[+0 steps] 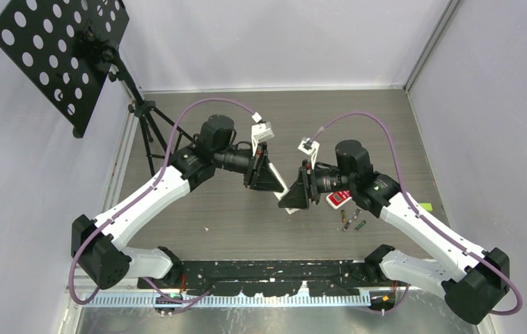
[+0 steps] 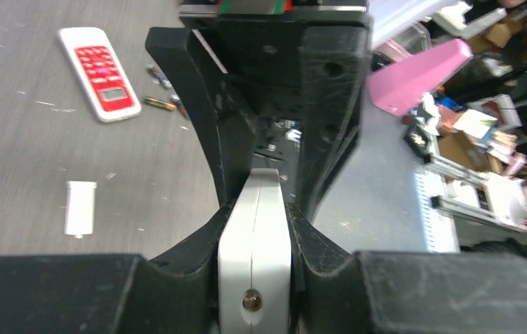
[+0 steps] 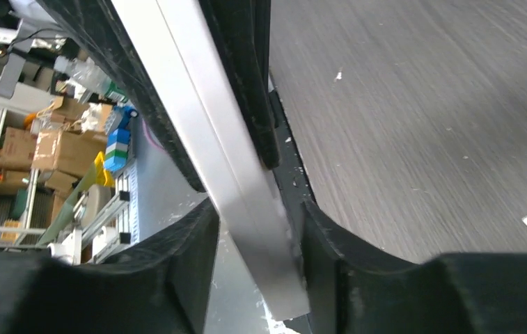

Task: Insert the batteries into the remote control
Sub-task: Adjust the remote control.

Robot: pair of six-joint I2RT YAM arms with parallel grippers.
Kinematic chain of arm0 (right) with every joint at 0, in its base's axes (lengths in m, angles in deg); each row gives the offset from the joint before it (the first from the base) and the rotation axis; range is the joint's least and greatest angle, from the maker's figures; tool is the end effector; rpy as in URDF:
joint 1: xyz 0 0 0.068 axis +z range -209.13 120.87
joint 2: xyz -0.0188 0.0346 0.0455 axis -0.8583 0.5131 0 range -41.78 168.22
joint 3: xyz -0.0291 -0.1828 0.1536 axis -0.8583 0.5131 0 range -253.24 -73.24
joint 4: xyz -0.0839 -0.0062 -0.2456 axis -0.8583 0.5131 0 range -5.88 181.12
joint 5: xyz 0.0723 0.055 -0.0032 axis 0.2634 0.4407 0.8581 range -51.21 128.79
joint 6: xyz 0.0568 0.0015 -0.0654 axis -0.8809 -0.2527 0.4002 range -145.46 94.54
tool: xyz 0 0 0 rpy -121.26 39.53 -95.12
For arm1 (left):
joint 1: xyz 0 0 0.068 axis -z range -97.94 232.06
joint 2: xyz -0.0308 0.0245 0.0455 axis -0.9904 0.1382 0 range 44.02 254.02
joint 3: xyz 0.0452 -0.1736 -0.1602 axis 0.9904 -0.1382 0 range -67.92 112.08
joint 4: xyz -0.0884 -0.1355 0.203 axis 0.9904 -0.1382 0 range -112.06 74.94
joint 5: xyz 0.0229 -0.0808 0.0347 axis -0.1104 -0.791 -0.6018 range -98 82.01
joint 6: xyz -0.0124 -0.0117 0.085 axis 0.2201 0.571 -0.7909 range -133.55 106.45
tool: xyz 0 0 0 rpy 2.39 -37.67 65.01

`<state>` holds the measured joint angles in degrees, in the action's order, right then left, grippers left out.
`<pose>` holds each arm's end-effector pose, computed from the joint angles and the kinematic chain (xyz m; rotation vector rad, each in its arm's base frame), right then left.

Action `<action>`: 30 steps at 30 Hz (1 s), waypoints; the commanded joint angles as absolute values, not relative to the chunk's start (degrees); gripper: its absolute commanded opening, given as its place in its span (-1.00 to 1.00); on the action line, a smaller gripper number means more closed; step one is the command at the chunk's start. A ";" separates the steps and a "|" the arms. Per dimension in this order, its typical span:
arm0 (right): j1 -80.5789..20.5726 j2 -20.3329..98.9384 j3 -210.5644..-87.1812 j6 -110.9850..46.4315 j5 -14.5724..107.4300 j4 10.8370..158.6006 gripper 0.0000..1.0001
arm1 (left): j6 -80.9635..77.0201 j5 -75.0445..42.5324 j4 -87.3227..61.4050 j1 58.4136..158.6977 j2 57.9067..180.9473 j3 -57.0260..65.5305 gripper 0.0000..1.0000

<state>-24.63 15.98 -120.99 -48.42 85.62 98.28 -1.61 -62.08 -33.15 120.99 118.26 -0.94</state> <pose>0.1844 0.1946 0.2737 -0.7851 1.9998 1.4292 0.2049 -0.2452 0.3131 1.1131 1.8239 -1.4900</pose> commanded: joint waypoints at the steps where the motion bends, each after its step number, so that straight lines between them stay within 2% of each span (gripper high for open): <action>1: -22.81 13.77 -120.25 -49.51 92.92 92.00 -0.13 | 1.73 -67.62 -27.30 121.18 115.36 0.55 -1.00; 3: -22.74 12.11 -119.66 -51.13 91.75 89.74 -0.37 | 3.94 -68.11 -24.97 121.17 115.00 0.25 -0.98; 4: -22.74 11.36 -119.64 -51.75 90.80 89.33 -0.45 | 5.54 -68.12 -23.36 121.17 114.77 -0.06 -0.89; 5: -22.74 10.86 -119.96 -52.24 90.08 88.93 -0.53 | 7.82 -68.10 -20.81 121.17 114.53 -0.58 -0.73; 6: -22.74 10.46 -120.29 -53.01 89.13 88.48 -0.59 | 10.82 -67.87 -17.63 121.17 114.27 -1.29 -0.49; 7: -22.74 10.11 -120.53 -53.83 87.78 87.94 -0.62 | 13.41 -66.72 -14.22 121.22 113.94 -1.97 -0.27; 9: -22.74 9.40 -120.86 -56.06 85.50 86.24 -0.63 | 17.75 -63.15 -9.92 121.17 113.30 -3.11 0.00; 11: -22.74 8.81 -120.48 -59.00 83.80 82.42 -0.63 | 22.87 -59.05 -4.74 121.17 112.94 -4.48 0.14; 12: -22.74 8.69 -120.02 -60.82 83.57 79.70 -0.63 | 25.40 -57.52 -1.93 121.17 112.97 -5.07 0.15; 17: -22.74 8.67 -118.19 -66.62 80.62 72.01 -0.63 | 35.24 -54.29 10.31 121.19 114.63 -7.79 -0.06; 21: -22.74 9.10 -117.37 -69.16 79.89 69.09 -0.62 | 39.72 -54.78 15.76 121.17 116.41 -8.69 -0.57; 23: -22.74 9.11 -117.19 -69.27 79.12 69.44 -0.57 | 39.72 -54.93 16.12 121.17 116.63 -8.82 -0.93; 24: -22.74 9.08 -117.23 -69.25 78.57 69.75 -0.48 | 39.34 -54.75 16.15 121.17 116.59 -9.11 -1.00; 27: -22.74 8.39 -118.30 -66.94 72.21 76.02 0.23 | 35.46 -52.68 13.09 121.18 115.88 -9.72 -1.00; 28: -22.74 7.94 -118.77 -65.92 68.12 79.63 0.39 | 33.01 -51.09 9.75 121.17 115.53 -9.42 -1.00; 30: -22.75 6.95 -119.77 -64.14 59.27 88.95 0.50 | 26.95 -46.19 0.90 121.21 114.57 -8.62 -1.00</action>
